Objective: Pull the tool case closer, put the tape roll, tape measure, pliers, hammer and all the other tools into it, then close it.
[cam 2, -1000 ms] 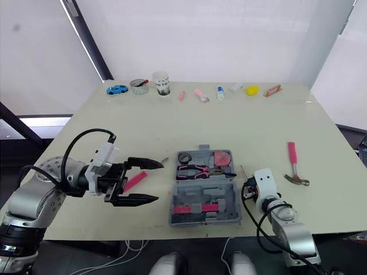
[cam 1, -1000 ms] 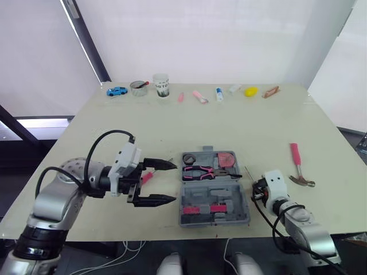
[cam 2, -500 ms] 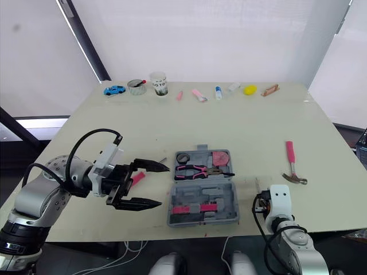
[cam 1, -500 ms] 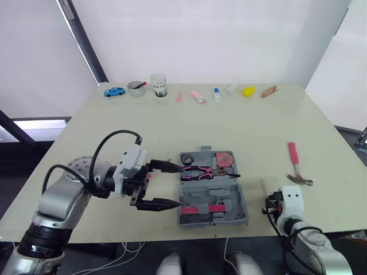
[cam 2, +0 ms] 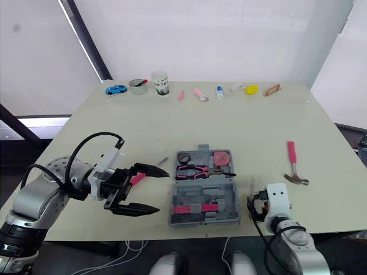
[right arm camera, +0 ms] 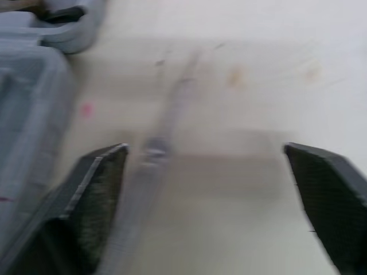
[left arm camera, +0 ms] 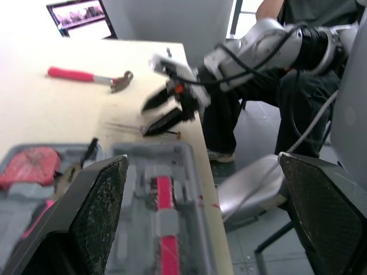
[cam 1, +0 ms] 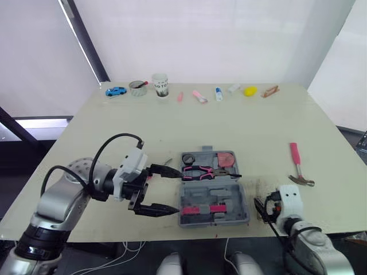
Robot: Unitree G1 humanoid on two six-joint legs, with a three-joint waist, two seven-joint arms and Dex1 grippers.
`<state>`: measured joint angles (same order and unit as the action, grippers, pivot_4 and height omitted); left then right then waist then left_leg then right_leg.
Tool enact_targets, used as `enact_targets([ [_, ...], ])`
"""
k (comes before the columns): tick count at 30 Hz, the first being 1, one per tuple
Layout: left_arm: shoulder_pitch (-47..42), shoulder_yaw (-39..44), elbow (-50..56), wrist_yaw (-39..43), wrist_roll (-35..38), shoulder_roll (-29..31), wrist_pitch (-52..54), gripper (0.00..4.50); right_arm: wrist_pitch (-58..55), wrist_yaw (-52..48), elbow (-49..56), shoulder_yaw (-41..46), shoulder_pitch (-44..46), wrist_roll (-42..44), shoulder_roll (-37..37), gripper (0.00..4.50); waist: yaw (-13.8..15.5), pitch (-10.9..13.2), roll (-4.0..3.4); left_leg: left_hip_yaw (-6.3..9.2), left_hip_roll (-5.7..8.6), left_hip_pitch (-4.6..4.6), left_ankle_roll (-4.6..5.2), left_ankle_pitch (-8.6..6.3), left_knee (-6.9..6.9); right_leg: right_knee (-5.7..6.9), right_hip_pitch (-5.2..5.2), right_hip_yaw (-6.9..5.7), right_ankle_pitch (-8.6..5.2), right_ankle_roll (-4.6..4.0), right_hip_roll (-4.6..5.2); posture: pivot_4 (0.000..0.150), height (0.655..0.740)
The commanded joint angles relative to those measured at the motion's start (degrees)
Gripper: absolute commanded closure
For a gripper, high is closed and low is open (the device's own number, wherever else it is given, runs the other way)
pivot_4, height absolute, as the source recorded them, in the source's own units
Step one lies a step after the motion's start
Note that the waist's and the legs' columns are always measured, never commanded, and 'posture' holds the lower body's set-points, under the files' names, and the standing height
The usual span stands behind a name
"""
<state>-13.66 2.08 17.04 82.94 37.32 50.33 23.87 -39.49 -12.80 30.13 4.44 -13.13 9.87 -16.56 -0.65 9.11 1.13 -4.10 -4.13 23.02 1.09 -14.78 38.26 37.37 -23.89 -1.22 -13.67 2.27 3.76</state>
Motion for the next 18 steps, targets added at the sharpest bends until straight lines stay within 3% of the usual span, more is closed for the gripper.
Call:
enact_targets([
  [1,-0.1,1.6,2.4,0.1,1.5,0.5,0.1,0.0,1.3,-5.7,4.6,4.2,-0.3,3.6,-4.0,0.04,0.0,0.0,0.02,0.0,0.0,0.0,0.0,0.0,0.0,0.0,0.0,0.01,0.0,0.0,-0.03,0.15,0.74],
  [6,-0.3,1.2,2.2,-0.3,1.5,0.3,-0.2,0.0,3.2,-15.6,1.9,8.2,2.3,7.4,-13.8,0.04,-0.1,0.0,0.03,0.0,-0.03,-0.06,0.0,0.0,0.0,0.04,0.01,0.05,0.0,0.01,-0.1,0.15,0.74],
  [9,-0.4,1.2,1.7,-0.1,1.5,0.2,-0.7,0.0,8.7,-26.9,-4.0,6.5,6.0,7.8,-22.4,0.04,-0.1,0.1,-0.01,-0.02,-0.03,-0.1,0.01,0.0,0.04,0.06,0.02,0.13,0.0,0.02,-0.14,0.15,0.74],
  [13,-0.9,1.5,0.0,1.2,1.0,0.8,-1.8,0.0,19.9,-41.4,-14.4,-0.6,15.5,5.3,-31.2,0.04,-0.2,0.2,0.08,-0.05,-0.01,-0.11,0.01,0.01,0.04,0.04,0.04,0.31,0.0,0.02,-0.25,0.15,0.74],
  [18,-1.0,1.8,-1.0,2.6,0.5,1.7,-2.9,0.0,35.6,-57.2,-28.4,-10.5,27.5,0.6,-35.3,0.04,-0.1,0.4,0.12,-0.04,-0.03,-0.1,0.02,0.0,0.03,0.03,-0.01,0.48,0.03,-0.05,-0.44,0.15,0.74],
])
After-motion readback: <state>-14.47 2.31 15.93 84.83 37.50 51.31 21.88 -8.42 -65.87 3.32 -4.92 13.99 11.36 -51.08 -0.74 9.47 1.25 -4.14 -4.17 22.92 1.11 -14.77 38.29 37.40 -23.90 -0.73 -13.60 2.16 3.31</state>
